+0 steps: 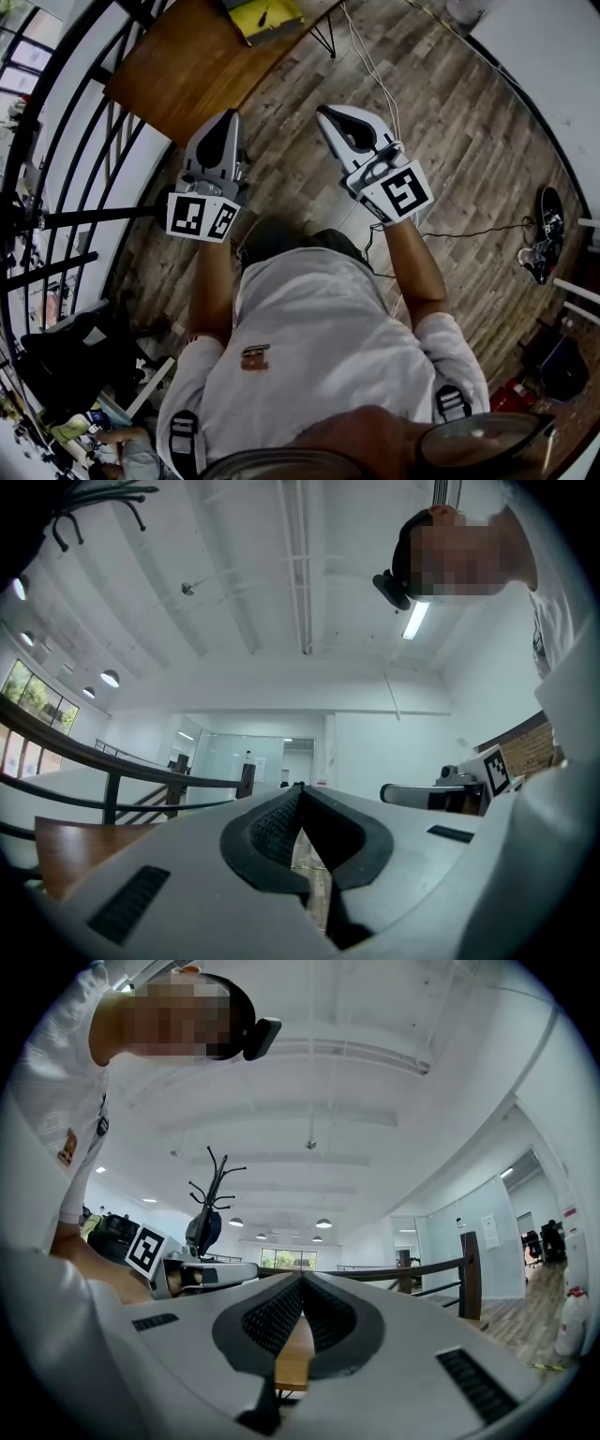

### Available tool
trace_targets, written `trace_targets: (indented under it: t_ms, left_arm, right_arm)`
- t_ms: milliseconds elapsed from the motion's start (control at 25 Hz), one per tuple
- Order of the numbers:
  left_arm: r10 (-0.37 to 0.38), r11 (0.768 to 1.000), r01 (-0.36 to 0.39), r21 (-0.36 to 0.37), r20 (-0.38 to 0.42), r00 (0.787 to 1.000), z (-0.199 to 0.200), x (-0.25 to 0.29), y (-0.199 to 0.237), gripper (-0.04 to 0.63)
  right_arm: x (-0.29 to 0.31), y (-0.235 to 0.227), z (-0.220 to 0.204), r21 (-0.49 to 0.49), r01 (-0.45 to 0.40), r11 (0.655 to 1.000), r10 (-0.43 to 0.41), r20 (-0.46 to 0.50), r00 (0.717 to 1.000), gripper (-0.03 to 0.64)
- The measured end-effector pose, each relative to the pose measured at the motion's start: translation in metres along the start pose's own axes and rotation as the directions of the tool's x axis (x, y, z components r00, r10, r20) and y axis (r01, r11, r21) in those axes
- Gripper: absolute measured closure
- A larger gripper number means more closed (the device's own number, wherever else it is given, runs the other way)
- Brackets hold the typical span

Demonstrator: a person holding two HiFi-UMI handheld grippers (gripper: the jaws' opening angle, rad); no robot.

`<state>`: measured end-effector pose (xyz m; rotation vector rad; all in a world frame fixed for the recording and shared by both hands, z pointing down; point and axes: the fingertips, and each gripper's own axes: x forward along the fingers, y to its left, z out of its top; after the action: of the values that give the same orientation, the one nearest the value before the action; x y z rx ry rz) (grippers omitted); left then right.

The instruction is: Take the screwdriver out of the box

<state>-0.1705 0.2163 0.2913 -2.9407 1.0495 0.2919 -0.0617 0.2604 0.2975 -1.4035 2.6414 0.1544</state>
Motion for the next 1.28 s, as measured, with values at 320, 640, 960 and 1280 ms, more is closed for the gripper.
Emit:
trace_targets:
  t_ms: [320,640,960,1280]
  left_arm:
    - [-0.003,1.0,0.003,0.002,0.008,1.0,-0.002,0.027,-0.002,0.577]
    - [0.011,1.0,-0.011,-0.004,0.0,1.0,-0.017,0.066,0.028,0.577]
    - [0.022,1.0,-0.022,0.006,-0.034,0.999,-0.041,0.137,0.086,0.577]
    - [0.028,1.0,-0.026,0.017,-0.1,0.995,-0.078,0.22,0.17,0.577]
  right_arm:
    - [-0.005,-0.025,0.001,-0.015,0.015,1.0,-0.015,-0.003,1.0,0.584]
    - [0.013,-0.06,-0.015,-0.024,0.034,0.999,-0.035,-0.046,0.998,0.584]
    - [0.064,-0.121,-0.04,-0.03,0.044,0.999,-0.047,-0.082,0.996,0.584]
    - [0.152,-0.189,-0.064,-0.032,0.045,0.998,-0.048,-0.122,0.991,0.584]
